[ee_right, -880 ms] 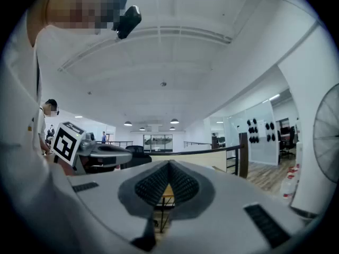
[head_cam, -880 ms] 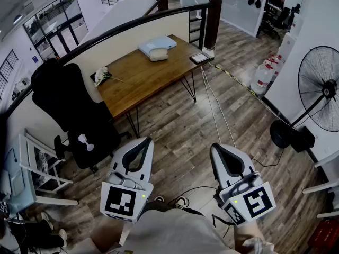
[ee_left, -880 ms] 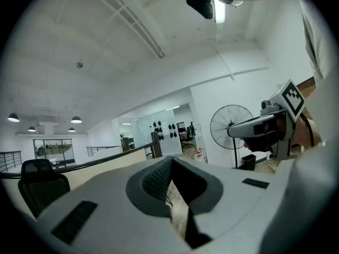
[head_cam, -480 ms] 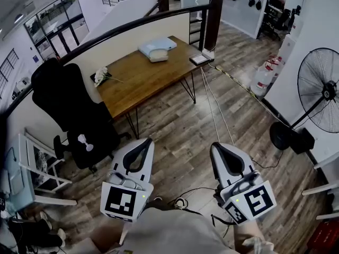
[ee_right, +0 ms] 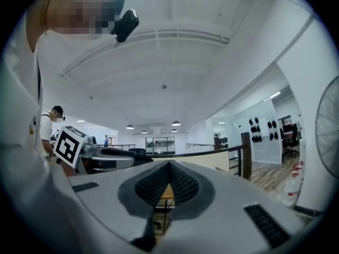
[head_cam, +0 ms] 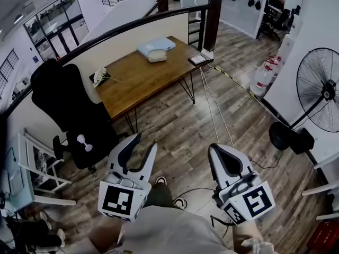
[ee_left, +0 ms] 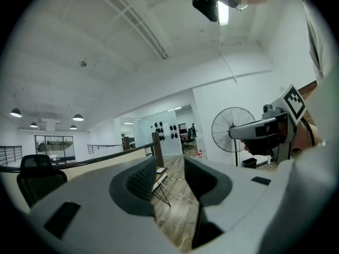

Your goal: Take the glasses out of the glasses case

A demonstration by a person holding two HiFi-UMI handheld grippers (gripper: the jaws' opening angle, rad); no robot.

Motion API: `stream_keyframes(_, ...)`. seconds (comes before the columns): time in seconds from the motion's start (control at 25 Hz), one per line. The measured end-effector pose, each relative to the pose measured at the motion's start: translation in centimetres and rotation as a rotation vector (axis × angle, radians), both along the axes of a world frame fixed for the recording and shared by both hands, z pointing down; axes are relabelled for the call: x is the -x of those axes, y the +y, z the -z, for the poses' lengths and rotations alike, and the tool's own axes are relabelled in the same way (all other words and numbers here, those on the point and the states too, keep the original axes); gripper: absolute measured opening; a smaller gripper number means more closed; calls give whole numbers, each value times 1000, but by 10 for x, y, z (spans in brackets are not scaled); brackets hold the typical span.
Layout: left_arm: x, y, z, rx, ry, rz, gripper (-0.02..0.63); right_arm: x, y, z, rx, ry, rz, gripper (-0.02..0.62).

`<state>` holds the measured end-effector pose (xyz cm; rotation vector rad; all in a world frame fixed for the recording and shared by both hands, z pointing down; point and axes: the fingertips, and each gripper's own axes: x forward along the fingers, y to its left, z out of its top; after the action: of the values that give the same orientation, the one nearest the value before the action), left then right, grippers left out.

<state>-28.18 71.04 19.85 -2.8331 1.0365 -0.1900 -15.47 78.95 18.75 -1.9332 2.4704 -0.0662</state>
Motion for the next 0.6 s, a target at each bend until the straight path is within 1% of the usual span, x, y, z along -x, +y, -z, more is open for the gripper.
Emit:
stream_keyframes(0.04, -3, -1, -3, 10, -12, -4, 187, -2, -2, -1, 2, 1, -1, 3)
stream_keyframes(0.12, -9, -5, -7, 9, -22, -9, 266, -4, -7, -4, 8, 0, -4, 3)
stream_keyframes(0.16, -11, -8, -9, 6, -21, -11, 275, -5, -10, -5, 12, -1, -4, 3)
stream_keyframes(0.32, -20, -26, -12, 17, -3, -16, 275, -15, -30, -10, 22, 9, -8, 3)
stream_keyframes(0.6, -36, -88, -10, 22, 35, 4, 275, -37, -86, -10, 35, 33, -13, 3)
